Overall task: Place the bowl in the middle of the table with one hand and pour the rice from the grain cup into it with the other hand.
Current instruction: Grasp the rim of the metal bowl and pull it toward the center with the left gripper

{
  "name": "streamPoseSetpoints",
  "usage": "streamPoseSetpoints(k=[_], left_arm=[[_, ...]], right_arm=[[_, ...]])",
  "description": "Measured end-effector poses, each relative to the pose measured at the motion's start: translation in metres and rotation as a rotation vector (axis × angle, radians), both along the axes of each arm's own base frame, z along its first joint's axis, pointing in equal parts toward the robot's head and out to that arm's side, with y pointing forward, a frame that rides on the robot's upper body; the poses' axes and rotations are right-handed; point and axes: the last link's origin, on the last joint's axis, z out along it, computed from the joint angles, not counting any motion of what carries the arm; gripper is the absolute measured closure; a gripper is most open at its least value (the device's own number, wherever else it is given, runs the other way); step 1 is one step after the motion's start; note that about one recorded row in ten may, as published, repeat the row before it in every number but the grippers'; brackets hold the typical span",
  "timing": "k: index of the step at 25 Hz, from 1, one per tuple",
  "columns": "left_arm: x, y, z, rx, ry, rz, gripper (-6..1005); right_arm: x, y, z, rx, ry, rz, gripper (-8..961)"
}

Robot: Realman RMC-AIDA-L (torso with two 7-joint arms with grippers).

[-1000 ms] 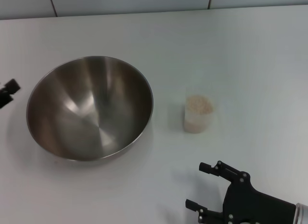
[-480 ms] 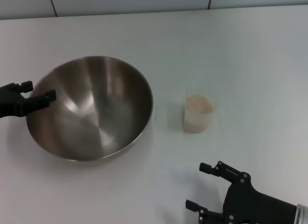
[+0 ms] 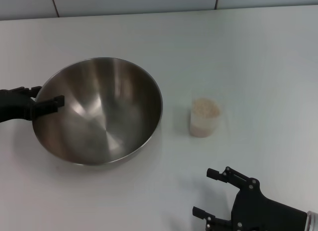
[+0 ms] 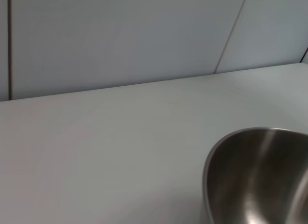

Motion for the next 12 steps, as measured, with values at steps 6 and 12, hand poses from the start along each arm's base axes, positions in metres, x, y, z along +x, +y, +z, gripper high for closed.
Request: streamPoseSetpoints(k=[6,12], left_arm=[[0.009,0.004,0.000,-0.035,0.002,-0.022,281],[0.014,0.008,0.001,-0.047,0.013,-0.030,495]], right_arm=[[0.000,0.000,0.000,0.000,-0.001,0.000,134],[0.000,0.000,0.000,0.001,-0.001,0.001,134]])
